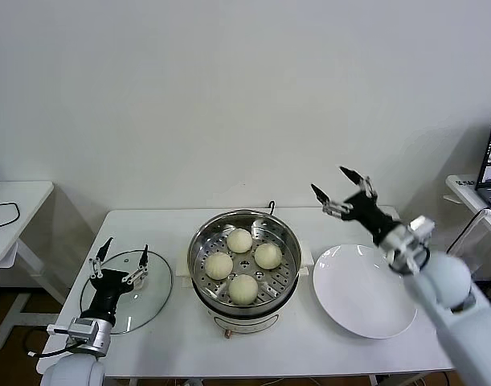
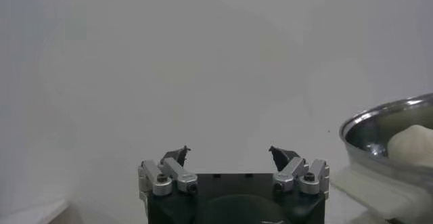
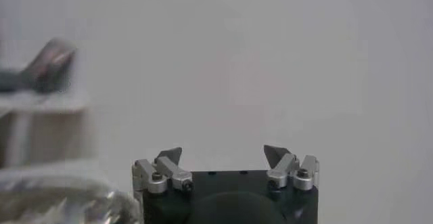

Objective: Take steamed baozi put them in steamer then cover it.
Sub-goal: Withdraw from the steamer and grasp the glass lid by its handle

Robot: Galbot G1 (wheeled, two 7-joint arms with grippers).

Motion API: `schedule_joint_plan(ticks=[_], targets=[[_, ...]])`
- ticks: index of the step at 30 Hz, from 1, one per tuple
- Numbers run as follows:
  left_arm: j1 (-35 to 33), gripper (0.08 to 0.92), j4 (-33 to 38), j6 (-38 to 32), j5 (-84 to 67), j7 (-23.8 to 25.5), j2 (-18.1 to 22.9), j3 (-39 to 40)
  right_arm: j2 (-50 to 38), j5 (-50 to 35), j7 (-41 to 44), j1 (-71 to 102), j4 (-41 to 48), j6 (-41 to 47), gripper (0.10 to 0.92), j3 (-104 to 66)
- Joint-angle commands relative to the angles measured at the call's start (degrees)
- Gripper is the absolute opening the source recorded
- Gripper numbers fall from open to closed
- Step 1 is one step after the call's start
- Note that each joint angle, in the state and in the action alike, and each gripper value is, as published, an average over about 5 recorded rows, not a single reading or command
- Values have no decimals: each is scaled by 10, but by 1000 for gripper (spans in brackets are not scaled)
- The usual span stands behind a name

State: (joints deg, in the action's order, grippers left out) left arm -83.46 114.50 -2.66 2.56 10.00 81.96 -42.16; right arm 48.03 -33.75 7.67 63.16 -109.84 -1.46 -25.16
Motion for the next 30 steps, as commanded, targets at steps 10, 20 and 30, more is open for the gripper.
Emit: schedule_joint_plan(ticks=[10,20,30], targets=[[-10,823,-60,-70,122,-42,-20,5,253,179,-135,307,-39,-243,823,-65],[-26,823,-166,-235,528,-151,-54,-25,261,177,-133,292,-18,-238,823,-49],[10,823,-282,-281,781,-274,-75,-53,263,175,-130,272,14,-237,823,-47]])
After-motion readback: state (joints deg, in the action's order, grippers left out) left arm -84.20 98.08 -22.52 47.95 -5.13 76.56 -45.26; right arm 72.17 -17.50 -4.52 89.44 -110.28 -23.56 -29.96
